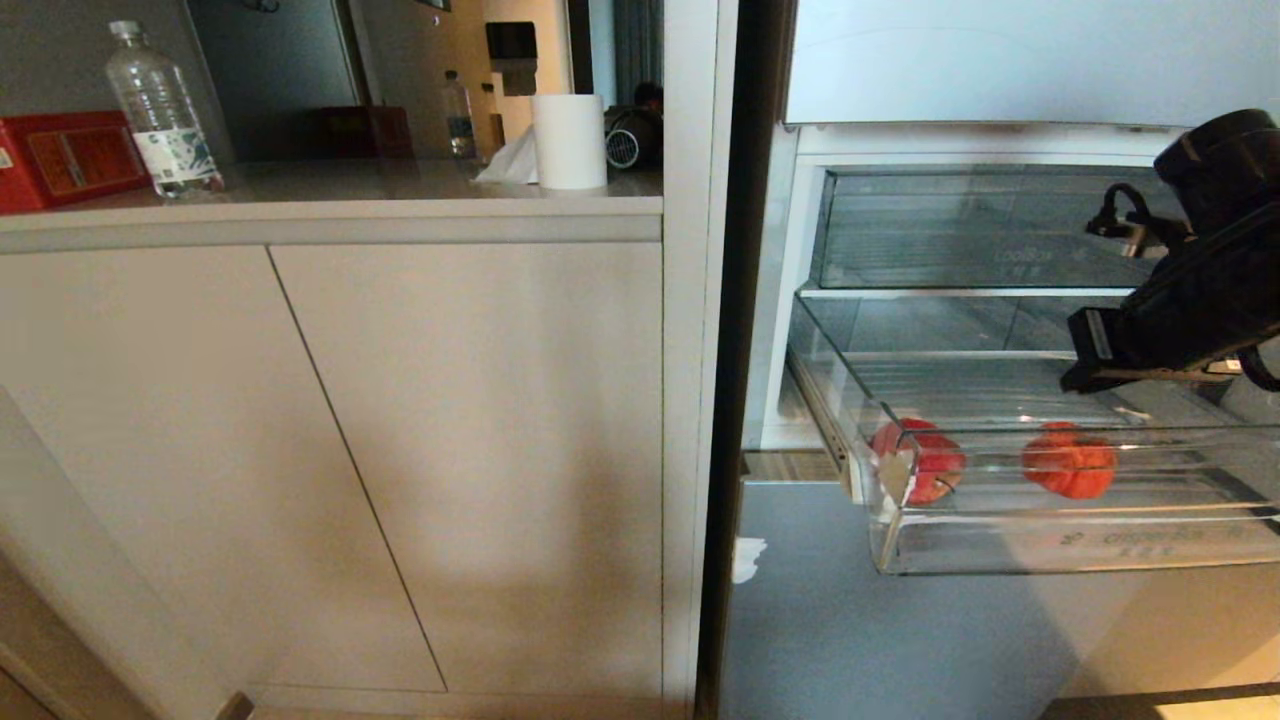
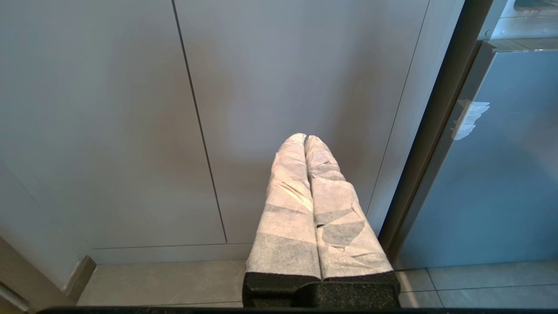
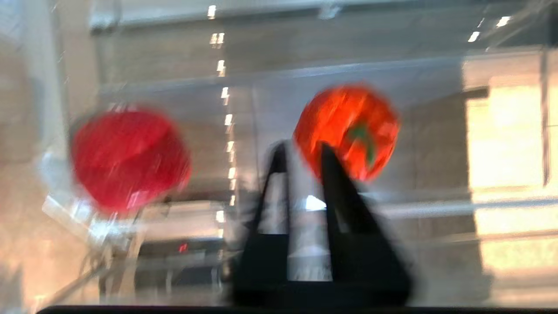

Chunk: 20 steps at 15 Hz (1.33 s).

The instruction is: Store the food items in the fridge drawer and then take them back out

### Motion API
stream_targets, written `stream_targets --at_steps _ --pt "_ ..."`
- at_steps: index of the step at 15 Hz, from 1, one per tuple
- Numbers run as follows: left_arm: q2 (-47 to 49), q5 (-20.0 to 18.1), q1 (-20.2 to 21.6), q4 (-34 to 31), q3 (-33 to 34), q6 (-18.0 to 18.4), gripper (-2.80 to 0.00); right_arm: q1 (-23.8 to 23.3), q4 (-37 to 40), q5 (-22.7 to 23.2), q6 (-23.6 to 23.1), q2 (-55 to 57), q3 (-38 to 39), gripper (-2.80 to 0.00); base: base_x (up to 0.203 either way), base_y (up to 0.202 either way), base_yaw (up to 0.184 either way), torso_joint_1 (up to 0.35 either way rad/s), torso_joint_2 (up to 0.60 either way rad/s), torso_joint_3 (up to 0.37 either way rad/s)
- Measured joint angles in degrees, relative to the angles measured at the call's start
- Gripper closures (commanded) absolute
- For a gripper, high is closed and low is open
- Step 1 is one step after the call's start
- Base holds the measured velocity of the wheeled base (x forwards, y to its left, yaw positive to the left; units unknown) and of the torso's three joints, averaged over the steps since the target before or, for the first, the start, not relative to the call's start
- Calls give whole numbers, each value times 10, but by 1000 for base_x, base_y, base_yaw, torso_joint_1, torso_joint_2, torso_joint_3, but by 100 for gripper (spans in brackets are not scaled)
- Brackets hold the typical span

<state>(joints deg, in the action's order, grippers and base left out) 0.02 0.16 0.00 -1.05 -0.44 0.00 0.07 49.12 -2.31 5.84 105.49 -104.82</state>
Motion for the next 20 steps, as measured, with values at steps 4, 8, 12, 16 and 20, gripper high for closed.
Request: stream_targets --at_steps 4,8,12,16,20 --pt "0 0 0 0 0 0 0 -11 17 -18 -12 65 -63 -280 0 0 0 0 0 0" --pt "0 0 0 0 0 0 0 -17 27 -26 -20 93 -69 -280 0 0 0 0 0 0" --pt "0 0 0 0 0 0 0 -30 45 -29 -21 107 -68 -280 0 0 0 0 0 0" --pt "0 0 0 0 0 0 0 -32 68 -29 -22 118 -68 -280 0 0 0 0 0 0" --pt "0 0 0 0 0 0 0 -32 69 -29 -21 136 -66 -280 0 0 0 0 0 0"
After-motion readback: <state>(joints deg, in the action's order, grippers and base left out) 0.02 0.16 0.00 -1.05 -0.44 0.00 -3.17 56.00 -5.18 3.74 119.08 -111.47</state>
